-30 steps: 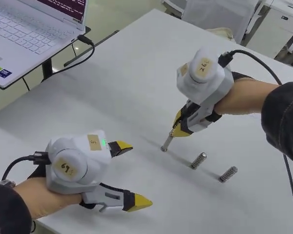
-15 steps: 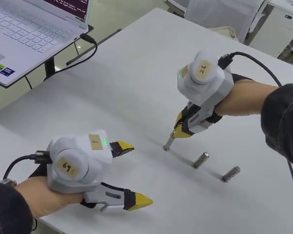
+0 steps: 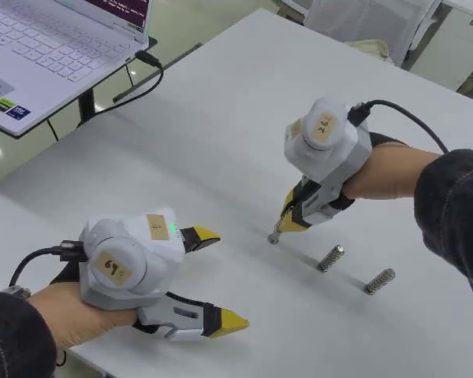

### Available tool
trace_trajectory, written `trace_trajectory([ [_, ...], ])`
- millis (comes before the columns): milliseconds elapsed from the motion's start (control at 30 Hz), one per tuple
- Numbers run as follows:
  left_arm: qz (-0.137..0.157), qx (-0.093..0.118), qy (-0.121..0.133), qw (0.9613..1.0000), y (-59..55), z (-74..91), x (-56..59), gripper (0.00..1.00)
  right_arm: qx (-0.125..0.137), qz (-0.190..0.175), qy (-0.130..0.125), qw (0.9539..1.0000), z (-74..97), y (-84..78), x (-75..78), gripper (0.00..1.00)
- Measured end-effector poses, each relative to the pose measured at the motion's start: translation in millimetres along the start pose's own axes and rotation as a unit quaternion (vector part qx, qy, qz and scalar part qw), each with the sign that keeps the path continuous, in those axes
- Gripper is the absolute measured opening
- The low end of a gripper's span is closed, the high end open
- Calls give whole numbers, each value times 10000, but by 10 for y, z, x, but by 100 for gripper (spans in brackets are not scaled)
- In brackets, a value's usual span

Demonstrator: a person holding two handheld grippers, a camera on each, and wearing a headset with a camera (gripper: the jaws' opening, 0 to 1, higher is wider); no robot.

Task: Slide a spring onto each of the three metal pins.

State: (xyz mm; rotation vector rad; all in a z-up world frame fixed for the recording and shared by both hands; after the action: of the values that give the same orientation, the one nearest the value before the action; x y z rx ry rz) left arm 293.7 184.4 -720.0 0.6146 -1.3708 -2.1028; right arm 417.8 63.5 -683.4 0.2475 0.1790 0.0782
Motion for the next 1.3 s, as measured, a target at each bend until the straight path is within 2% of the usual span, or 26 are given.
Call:
trace_trajectory([
  [267, -1, -17, 11, 10000, -5, 8, -10, 64, -100, -40, 48, 9999, -146, -53, 48, 9],
  [633, -7, -21, 7, 10000, 0, 12, -1, 63, -283, -70, 127, 9995, -213, -137, 21, 9],
  [900, -3, -13, 5, 10000, 6, 15, -3, 63, -246, -114, 166, 9995, -235, -154, -14, 9],
  [1033, -6, -17, 0, 10000, 3, 17, -2, 63, -267, -107, 190, 9994, -280, -193, -30, 16],
  [1300, -16, -37, -25, 10000, 10, -4, 8, 63, -124, -172, 153, 9997, -212, -216, -36, 21],
])
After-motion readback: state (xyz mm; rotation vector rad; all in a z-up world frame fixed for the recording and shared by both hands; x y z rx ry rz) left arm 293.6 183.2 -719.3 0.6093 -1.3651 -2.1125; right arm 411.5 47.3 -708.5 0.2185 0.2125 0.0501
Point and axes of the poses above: the centre of the closed fingertips' face, and the gripper's own axes: z roughly backward along the fingers, x roughly to its right, y roughly out of its top, the point moved 8 cm from there along z, roughly backward along the fingers, and after that the axes turned 12 degrees about y, right-handed, at the moved point
